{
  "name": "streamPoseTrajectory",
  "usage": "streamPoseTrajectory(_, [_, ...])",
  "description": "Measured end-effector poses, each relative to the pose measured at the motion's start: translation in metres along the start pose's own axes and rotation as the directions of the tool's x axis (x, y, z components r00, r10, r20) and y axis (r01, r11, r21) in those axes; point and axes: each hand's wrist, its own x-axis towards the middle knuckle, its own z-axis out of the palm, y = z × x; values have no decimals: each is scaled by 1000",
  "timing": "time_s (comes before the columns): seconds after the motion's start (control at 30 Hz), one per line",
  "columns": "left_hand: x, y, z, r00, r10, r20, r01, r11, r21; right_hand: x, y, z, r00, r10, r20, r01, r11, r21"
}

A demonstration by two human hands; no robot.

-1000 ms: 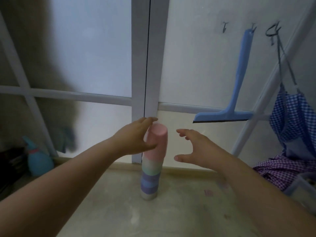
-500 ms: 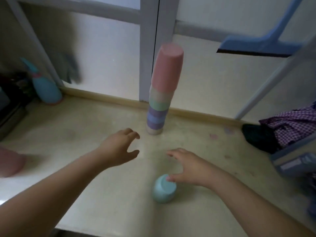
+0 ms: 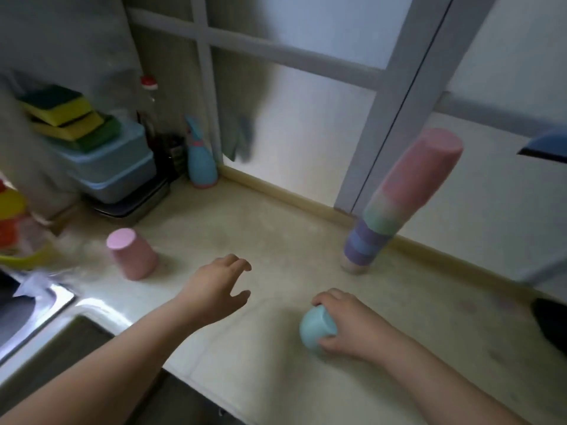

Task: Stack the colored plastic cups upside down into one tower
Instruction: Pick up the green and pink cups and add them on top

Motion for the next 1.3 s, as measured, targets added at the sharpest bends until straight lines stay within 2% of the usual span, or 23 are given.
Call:
streamPoseTrajectory(0.27, [-19, -145, -71, 984, -147, -98, 159, 979, 128, 117, -126, 2, 995, -103, -8, 103, 995, -11])
streamPoseTrajectory(0.43, [1, -203, -78, 967, -254, 19, 250, 962, 107, 160, -162, 15, 994, -106, 3, 106, 994, -6])
streamPoseTrajectory(0.6, [22, -227, -61, 952, -254, 172, 250, 967, 45, 168, -166, 19, 998, -69, 5, 69, 997, 27])
streamPoseTrajectory(0.7, [29, -230, -59, 944, -251, 216, 252, 967, 20, 162, -159, 14, 999, -30, -30, 32, 998, 48])
streamPoseTrajectory(0.83, [45, -211, -71, 963, -186, 197, 183, 983, 34, 145, -143, 3, 994, 39, -98, -31, 997, 77])
streamPoseTrajectory(1.0, [79, -133, -84, 990, 26, 140, -25, 1000, -8, 92, -107, -14, 956, 183, -228, -156, 979, 130])
streamPoseTrajectory(1.13, [97, -42, -75, 961, 235, 144, -229, 972, -53, 21, -65, -26, 892, 330, -310, -287, 942, 175])
streamPoseTrajectory(1.3, [98, 62, -53, 913, 387, 131, -378, 921, -91, -65, -14, -34, 813, 459, -359, -374, 883, 284])
